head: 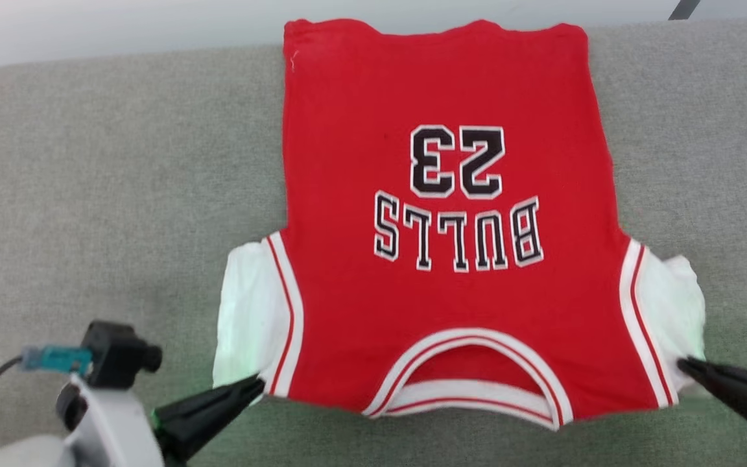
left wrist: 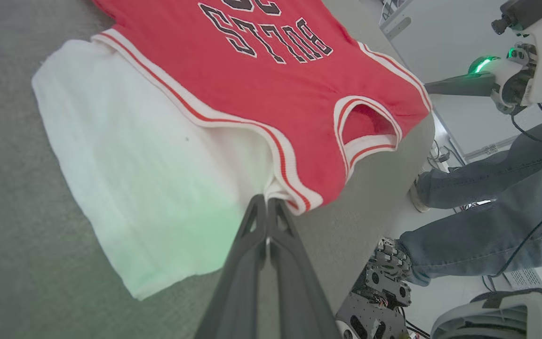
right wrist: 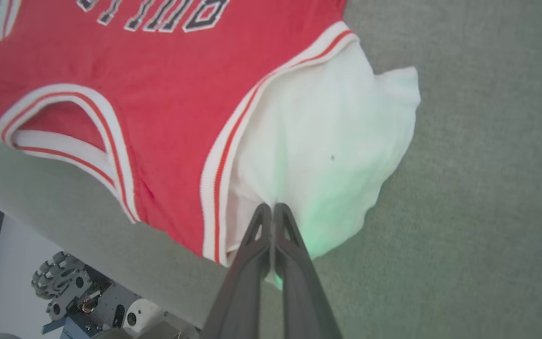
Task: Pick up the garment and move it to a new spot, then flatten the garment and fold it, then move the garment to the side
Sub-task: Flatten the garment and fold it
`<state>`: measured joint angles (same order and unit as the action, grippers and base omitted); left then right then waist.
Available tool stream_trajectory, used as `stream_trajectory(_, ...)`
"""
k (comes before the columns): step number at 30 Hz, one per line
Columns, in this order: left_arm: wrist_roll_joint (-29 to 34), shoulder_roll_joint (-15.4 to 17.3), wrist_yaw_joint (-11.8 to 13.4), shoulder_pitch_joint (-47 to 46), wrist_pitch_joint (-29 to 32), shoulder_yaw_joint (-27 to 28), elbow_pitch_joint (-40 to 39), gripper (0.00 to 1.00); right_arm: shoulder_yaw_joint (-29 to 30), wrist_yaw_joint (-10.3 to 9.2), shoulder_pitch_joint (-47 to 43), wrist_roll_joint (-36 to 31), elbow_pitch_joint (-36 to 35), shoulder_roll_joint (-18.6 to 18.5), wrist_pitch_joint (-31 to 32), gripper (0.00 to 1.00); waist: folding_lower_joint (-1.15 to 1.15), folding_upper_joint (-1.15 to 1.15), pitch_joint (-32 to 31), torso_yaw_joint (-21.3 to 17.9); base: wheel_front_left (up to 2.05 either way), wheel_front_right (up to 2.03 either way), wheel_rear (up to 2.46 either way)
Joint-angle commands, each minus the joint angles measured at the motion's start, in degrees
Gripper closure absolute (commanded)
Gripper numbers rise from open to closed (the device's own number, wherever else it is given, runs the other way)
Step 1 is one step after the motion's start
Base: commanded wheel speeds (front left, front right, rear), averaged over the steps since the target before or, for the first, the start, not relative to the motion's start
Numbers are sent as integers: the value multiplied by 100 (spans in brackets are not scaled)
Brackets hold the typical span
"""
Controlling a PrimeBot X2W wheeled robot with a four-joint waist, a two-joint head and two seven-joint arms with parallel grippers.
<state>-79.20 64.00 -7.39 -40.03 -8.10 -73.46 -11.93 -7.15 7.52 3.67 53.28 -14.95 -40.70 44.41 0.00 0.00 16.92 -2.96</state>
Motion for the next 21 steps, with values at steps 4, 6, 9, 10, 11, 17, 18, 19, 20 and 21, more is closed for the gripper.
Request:
stream_trajectory(4,60,175,-11,275,-139,8,-194,100,480,-6,-534,-79,-399,246,159,100,0,0,51,44,0,0,0)
stream_trajectory(6,107,109,-11,306,-145,7,-162,100,590,-6,-624,-126,-485,365,224,100,0,0,77,57,0,0,0)
stream_trajectory(9,83,-157,-11,288,-122,4,-63,100,561,-6,-641,-249,-431,458,353,100,0,0,124,78,0,0,0)
stream_trajectory(10,29,-280,-11,278,-128,7,-2,100,485,-6,-604,-305,-392,455,397,100,0,0,138,85,0,0,0)
stream_trajectory(11,5,-369,-11,259,-109,6,97,100,420,-6,-533,-366,-326,458,427,100,0,0,154,87,0,0,0)
stream_trajectory(17,-47,-1014,-11,250,18,7,894,100,-271,-5,-69,-764,345,488,394,100,0,0,255,74,0,0,0)
stream_trajectory(18,-52,-1106,-11,275,14,7,1025,100,-404,-6,14,-839,493,510,331,100,0,0,269,70,0,0,0)
stream_trajectory(19,-18,-1181,-11,305,34,3,1124,100,-530,-6,87,-893,620,523,270,100,0,0,285,67,0,0,0)
stream_trajectory(20,3,-1253,-11,332,42,6,1229,100,-647,-6,166,-925,758,533,198,100,0,0,297,63,0,0,0)
stream_trajectory(21,17,-1306,-11,357,29,7,1328,100,-767,-6,221,-970,891,549,124,100,0,0,305,63,0,0,0)
